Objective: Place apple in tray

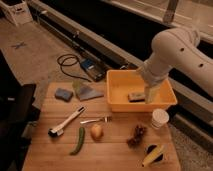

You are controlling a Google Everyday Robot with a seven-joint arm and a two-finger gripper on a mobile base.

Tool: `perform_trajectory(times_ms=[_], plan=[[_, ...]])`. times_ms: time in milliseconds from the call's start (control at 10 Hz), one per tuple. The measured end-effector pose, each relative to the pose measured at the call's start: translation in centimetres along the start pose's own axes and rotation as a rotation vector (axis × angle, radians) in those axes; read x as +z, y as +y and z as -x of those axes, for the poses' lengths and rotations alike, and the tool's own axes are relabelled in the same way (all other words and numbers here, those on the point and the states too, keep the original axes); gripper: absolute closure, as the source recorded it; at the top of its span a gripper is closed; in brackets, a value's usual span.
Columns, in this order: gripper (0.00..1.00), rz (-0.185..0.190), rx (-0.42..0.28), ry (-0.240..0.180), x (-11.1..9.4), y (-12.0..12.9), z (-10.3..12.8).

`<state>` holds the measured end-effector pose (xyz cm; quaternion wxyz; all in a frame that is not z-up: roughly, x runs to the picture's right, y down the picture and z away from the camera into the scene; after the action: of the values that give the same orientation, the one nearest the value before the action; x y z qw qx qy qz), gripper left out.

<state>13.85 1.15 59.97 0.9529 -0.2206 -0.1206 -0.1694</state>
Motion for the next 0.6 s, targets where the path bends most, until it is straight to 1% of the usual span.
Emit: perform_trajectory(times_ms=[100, 200, 300, 600], plan=[[0.20, 0.008, -0.063, -0.005, 0.0, 0.6, 1.9], [0.20, 0.012, -0.095, -0.004, 0.1, 1.0, 2.8], [0.20, 0.012, -0.105, -0.006, 0.1, 1.0, 3.1], [0.20, 0.012, -0.104, -0.006, 0.1, 1.0, 3.1]])
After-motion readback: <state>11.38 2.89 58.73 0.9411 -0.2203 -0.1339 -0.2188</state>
